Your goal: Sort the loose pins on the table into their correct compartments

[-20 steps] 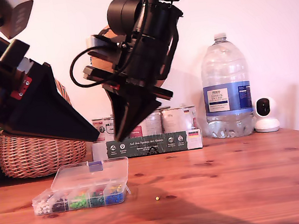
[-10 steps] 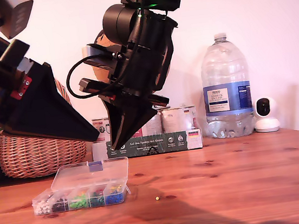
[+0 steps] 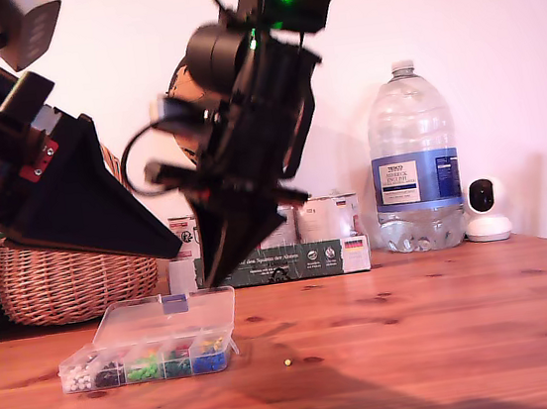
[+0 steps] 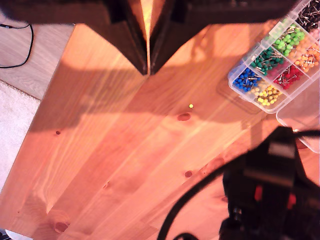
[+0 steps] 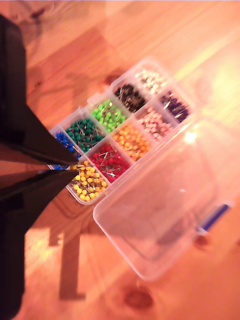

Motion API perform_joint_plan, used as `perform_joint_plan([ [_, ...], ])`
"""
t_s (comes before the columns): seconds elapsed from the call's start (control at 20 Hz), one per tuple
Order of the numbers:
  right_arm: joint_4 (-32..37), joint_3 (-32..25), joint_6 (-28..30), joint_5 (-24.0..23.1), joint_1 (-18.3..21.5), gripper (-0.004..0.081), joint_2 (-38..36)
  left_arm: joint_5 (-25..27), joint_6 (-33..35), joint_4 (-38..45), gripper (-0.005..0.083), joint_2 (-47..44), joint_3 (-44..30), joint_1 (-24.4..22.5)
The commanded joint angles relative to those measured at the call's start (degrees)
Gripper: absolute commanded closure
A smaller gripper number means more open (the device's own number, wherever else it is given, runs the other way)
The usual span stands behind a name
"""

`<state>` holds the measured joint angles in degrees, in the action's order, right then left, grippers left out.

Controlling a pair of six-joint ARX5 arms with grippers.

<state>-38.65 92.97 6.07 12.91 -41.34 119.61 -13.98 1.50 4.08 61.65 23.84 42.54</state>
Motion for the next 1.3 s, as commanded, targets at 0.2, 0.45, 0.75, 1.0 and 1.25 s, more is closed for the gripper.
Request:
perform_joint_plan([
  [0.2,1.14,-0.22,0.0,-0.02,-0.98,0.0783,2.71,-0.13,0.22,0.28,0.0797,0.61,-1.11,0.07],
  [0.45,1.42,-0.22,0.02,-2.99,-1.25,0.0783,2.71,-0.11,0.22,0.26,0.0797,0.61,-1.11,0.07],
  [0.75,1.77,-0.22,0.0,-2.97,-1.4,0.075,2.71,-0.13,0.22,0.26,0.0797,0.61,-1.11,0.07],
  [1.0,2.23,-0.22,0.0,-2.97,-1.4,0.074,2.71,-0.13,0.22,0.26,0.0797,0.61,-1.11,0.07],
  [1.25,2.21,-0.22,0.02,-2.97,-1.4,0.0716,2.71,-0.11,0.22,0.26,0.0797,0.61,-1.11,0.07],
])
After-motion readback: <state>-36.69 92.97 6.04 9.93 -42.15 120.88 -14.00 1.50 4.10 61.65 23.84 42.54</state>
